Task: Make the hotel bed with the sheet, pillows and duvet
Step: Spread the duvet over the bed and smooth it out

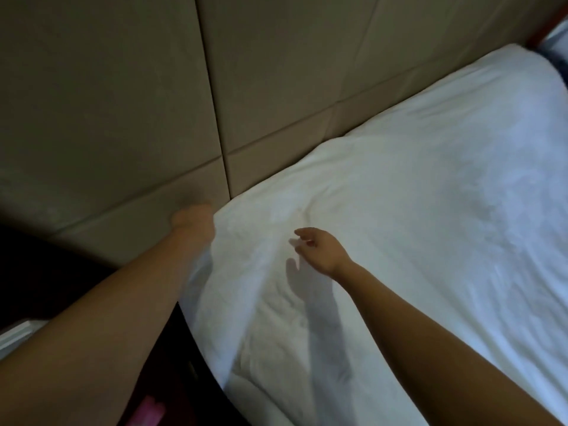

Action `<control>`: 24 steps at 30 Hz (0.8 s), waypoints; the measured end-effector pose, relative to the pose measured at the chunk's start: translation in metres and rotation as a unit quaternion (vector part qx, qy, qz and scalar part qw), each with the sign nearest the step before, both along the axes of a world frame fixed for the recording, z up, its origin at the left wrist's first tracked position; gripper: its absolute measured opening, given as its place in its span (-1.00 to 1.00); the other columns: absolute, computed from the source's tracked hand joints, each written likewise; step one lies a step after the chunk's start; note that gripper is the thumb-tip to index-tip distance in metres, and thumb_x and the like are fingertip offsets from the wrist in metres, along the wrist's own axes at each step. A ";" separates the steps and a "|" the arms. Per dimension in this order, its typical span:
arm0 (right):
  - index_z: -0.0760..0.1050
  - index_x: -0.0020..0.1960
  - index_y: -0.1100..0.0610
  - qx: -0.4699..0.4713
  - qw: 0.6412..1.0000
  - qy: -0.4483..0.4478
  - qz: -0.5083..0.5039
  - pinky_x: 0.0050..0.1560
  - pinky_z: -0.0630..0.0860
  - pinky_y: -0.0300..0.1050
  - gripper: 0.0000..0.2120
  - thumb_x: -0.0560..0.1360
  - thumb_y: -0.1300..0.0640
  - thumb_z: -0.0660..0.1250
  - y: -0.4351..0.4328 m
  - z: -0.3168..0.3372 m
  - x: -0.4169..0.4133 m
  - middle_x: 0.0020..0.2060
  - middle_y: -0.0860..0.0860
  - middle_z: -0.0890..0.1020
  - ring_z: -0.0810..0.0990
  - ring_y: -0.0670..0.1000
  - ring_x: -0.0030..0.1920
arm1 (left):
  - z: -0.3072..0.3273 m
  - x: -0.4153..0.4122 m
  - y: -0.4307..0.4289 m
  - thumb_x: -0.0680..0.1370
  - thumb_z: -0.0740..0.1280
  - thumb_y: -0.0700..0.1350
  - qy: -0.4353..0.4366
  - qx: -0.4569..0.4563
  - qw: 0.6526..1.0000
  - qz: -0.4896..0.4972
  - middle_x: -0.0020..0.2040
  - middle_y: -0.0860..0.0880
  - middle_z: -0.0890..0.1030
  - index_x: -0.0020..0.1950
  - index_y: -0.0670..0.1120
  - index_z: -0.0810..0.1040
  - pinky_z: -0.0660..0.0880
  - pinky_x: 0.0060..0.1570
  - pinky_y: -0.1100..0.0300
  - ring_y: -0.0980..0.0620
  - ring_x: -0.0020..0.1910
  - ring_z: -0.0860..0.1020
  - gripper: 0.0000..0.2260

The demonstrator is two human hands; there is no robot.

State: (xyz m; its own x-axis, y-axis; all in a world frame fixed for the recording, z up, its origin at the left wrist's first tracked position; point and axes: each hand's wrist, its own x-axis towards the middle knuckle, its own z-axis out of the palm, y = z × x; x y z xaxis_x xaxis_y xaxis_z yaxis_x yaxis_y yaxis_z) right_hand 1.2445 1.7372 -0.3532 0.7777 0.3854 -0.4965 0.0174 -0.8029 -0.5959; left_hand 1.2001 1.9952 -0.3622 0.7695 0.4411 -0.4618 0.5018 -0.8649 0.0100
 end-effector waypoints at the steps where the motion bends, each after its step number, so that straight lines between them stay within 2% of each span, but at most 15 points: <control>1: 0.44 0.38 0.02 0.005 1.000 -0.004 -0.012 0.31 0.43 -0.03 -0.60 0.55 0.03 0.28 -0.009 0.003 -0.006 0.31 0.03 0.54 0.54 0.02 0.25 | 0.005 0.000 -0.015 0.61 0.22 -0.12 -0.017 -0.023 1.000 -0.003 0.43 -0.16 0.36 0.43 -0.12 0.35 0.31 0.37 0.01 -0.16 0.39 0.36 -0.62; 3: 0.44 0.38 0.01 0.010 0.999 -0.010 -0.033 0.30 0.44 -0.03 -0.60 0.56 0.00 0.29 -0.029 0.012 -0.019 0.31 0.02 0.53 0.54 0.01 0.25 | 0.016 -0.006 -0.049 0.58 0.23 -0.11 -0.054 -0.069 0.996 -0.008 0.38 -0.10 0.43 0.39 -0.04 0.40 0.38 0.30 0.07 -0.11 0.33 0.43 -0.64; 6: 0.40 0.40 0.00 0.012 0.998 -0.021 -0.056 0.31 0.43 -0.02 -0.57 0.54 0.06 0.28 -0.060 0.027 -0.046 0.33 0.02 0.51 0.51 0.01 0.28 | 0.033 -0.031 -0.099 0.57 0.24 -0.04 -0.091 -0.142 0.986 -0.007 0.34 -0.02 0.47 0.36 0.03 0.41 0.42 0.25 0.09 -0.07 0.29 0.46 -0.66; 11: 0.35 0.44 0.05 0.015 0.998 -0.029 -0.055 0.32 0.35 -0.09 -0.54 0.55 0.08 0.27 -0.124 0.054 -0.120 0.38 0.05 0.44 0.43 0.02 0.35 | 0.061 -0.103 -0.179 0.56 0.28 -0.04 -0.146 -0.257 0.953 0.070 0.31 -0.05 0.48 0.31 -0.06 0.47 0.44 0.25 0.06 -0.08 0.24 0.49 -0.67; 14: 0.33 0.45 0.09 0.017 0.998 -0.033 -0.050 0.33 0.32 -0.10 -0.53 0.56 0.09 0.28 -0.171 0.074 -0.175 0.39 0.09 0.42 0.42 0.06 0.37 | 0.079 -0.156 -0.223 0.55 0.29 -0.08 -0.152 -0.269 0.949 0.067 0.33 -0.08 0.45 0.32 -0.10 0.46 0.42 0.27 0.08 -0.10 0.27 0.46 -0.66; 18: 0.31 0.47 0.10 0.015 0.997 -0.031 -0.071 0.32 0.32 -0.08 -0.50 0.56 0.07 0.28 -0.225 0.105 -0.235 0.41 0.11 0.40 0.41 0.08 0.37 | 0.112 -0.217 -0.267 0.54 0.29 -0.06 -0.166 -0.271 0.946 0.056 0.31 -0.03 0.46 0.28 -0.04 0.47 0.41 0.19 0.16 -0.04 0.23 0.47 -0.69; 24: 0.29 0.48 0.11 0.048 0.988 -0.056 -0.133 0.34 0.36 -0.02 -0.49 0.56 0.07 0.29 -0.297 0.131 -0.320 0.42 0.12 0.38 0.42 0.10 0.36 | 0.150 -0.286 -0.336 0.54 0.29 -0.07 -0.199 -0.281 0.938 0.019 0.13 0.03 0.46 0.22 0.00 0.49 0.36 -0.04 0.23 0.04 -0.02 0.45 -0.74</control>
